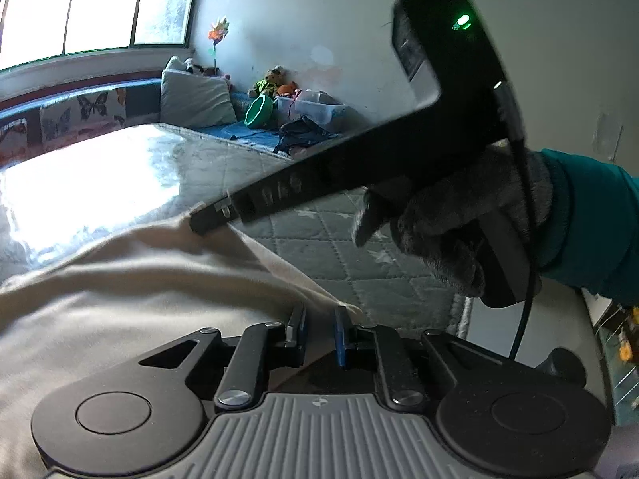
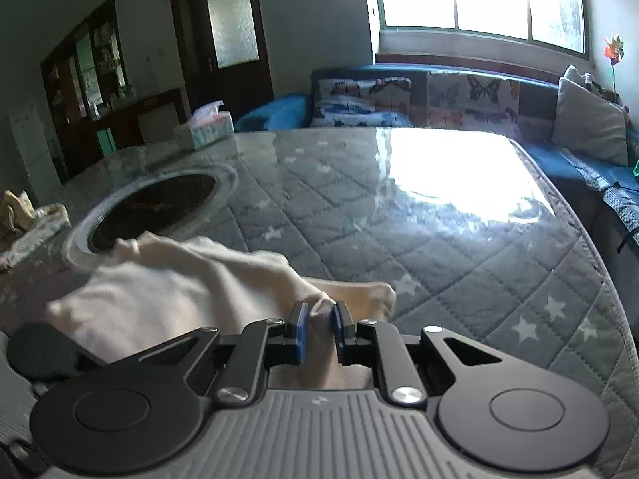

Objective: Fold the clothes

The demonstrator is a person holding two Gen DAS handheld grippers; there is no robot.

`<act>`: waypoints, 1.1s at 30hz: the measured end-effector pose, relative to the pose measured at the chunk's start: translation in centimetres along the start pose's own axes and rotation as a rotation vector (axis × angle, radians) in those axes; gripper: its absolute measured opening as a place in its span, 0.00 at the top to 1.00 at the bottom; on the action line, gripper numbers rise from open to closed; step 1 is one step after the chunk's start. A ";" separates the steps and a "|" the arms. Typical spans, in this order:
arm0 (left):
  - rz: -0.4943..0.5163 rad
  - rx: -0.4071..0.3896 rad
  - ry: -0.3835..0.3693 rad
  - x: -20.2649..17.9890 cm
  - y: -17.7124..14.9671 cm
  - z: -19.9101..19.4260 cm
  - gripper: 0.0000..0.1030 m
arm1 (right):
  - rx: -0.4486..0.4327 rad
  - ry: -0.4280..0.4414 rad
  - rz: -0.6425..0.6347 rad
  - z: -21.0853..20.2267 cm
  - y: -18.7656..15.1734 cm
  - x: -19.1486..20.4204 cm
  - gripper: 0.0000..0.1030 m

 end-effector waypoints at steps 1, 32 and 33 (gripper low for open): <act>0.002 0.000 -0.003 -0.2 -0.1 -0.1 0.85 | -0.002 0.009 0.003 -0.1 0.1 0.1 0.87; -0.222 -0.138 0.475 11.9 -2.3 -16.4 0.81 | 0.003 0.161 -0.082 1.3 -2.3 6.8 0.65; -0.238 -0.142 0.477 12.1 -2.3 -16.5 0.81 | -0.004 0.160 -0.076 1.3 -2.4 6.7 0.63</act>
Point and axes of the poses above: each gripper's, at about its wrist camera, not at the fingertips, and z roughly the way its jaws point, x to its left, y to its top, the point moved 4 cm from there along z, roughly the way its jaws point, and after that the axes turned 15 degrees about -x, right-handed, at the moved point
